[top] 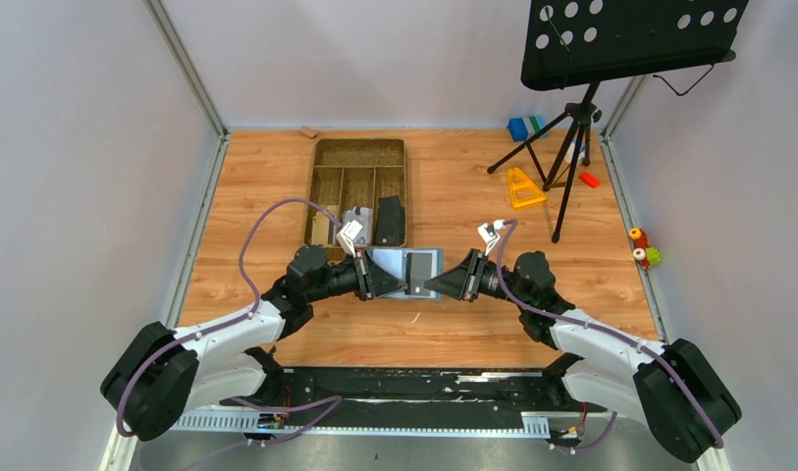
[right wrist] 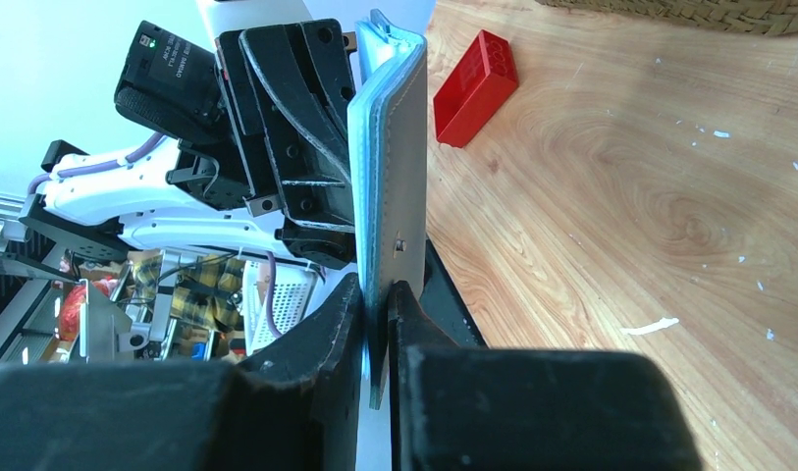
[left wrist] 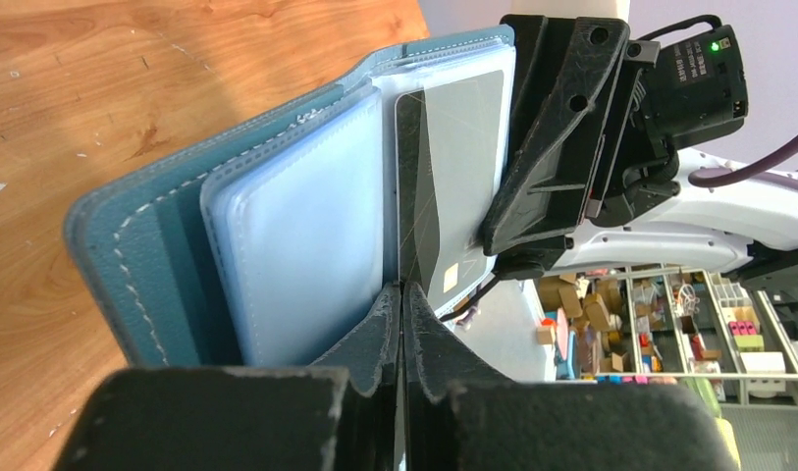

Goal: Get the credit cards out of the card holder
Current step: Remove the credit card from the card holder.

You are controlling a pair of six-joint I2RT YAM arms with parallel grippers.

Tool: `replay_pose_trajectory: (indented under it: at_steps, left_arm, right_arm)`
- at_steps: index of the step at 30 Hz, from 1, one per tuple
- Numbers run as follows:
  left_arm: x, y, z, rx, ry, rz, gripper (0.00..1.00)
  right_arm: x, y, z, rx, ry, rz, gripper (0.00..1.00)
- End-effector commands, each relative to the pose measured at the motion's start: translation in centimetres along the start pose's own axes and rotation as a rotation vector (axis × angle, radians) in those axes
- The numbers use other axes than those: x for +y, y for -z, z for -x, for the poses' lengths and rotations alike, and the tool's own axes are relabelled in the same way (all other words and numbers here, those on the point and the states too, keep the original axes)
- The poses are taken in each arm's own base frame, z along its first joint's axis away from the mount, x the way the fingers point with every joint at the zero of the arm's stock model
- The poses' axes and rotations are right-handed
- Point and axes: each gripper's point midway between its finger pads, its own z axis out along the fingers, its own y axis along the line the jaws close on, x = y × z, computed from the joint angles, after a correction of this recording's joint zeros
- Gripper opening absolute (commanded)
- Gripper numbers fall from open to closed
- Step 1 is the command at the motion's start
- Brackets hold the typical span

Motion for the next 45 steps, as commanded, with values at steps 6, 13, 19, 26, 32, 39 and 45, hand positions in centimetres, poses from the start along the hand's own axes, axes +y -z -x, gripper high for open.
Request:
replay_pose_trajectory:
  at_steps: [6, 13, 19, 26, 32, 39, 45]
  left_arm:
    - [1.7, 0.8, 0.3, -0.001, -0.04, 0.083, 0.0]
    - [2.5, 1.6, 0.5, -0.008, -0.055, 0.139, 0.0]
    - [1.2, 1.3, 0.3, 0.005, -0.052, 0.061, 0.05]
    - [-0.7, 0.7, 0.4, 0.022, -0.043, -0.056, 0.19]
    - [-1.7, 0.7, 0.8, 0.01, -0.053, -0.094, 0.34]
    - [-1.8, 0.4, 1.3, 0.008, -0.05, -0.085, 0.43]
    - [-1.7, 0.1, 1.2, 0.015, -0.028, -0.098, 0.47]
  right_arm:
    - [3.6, 0.3, 0.6, -0.009, 0.098, 0.112, 0.0]
    - [3.1, 0.8, 1.0, -0.036, 0.117, 0.061, 0.0]
    - [3.4, 0.8, 0.9, -0.028, 0.12, 0.074, 0.0]
    - [4.2, 0.6, 0.8, -0.009, 0.12, 0.119, 0.0]
    - [4.2, 0.6, 0.7, -0.003, 0.12, 0.123, 0.0]
    - [4.6, 0.6, 0.6, 0.005, 0.125, 0.145, 0.0]
    - [4.8, 0.6, 0.4, 0.018, 0.123, 0.166, 0.0]
